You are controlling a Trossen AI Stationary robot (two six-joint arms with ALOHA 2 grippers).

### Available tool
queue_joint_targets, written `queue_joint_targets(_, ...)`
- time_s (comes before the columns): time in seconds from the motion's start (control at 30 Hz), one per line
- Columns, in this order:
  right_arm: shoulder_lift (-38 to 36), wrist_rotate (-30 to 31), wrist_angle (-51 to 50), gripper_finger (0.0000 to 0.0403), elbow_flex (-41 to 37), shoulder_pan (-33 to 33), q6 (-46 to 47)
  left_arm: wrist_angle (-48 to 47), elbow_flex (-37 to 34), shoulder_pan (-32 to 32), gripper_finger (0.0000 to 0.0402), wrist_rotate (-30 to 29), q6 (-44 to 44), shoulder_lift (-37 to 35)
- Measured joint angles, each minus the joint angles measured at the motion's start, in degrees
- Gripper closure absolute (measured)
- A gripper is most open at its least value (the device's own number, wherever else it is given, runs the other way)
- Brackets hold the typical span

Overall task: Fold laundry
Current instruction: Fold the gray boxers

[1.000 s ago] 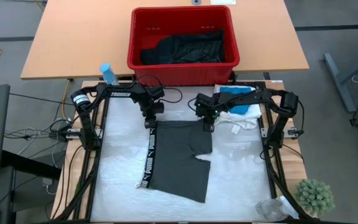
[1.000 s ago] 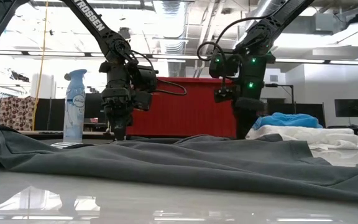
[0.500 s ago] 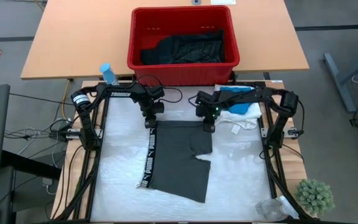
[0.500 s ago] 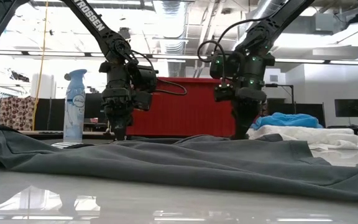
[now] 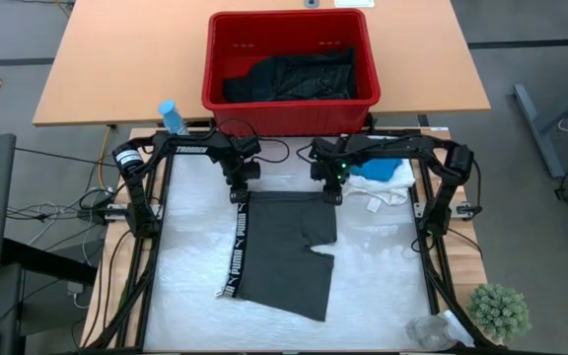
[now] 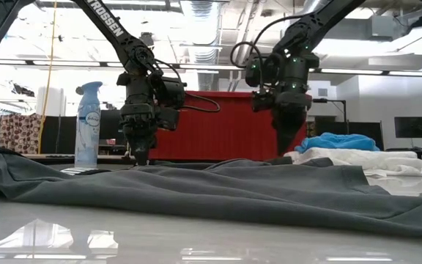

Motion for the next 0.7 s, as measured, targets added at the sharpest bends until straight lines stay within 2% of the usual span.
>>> queue_joint_targets(0.2, 0.09, 0.50, 3.54, 0.0153, -0.92, 0.77, 1.22, 1.42, 0.00, 0.00, 0.0396, 0.02, -1.73, 0.00)
queue_joint_targets(0.7, 2.08, 1.18, 7.37, 0.0148, -5.91, 0.02, 1.43, 2.32, 0.00, 0.00, 0.0396, 0.02, -4.53, 0.00)
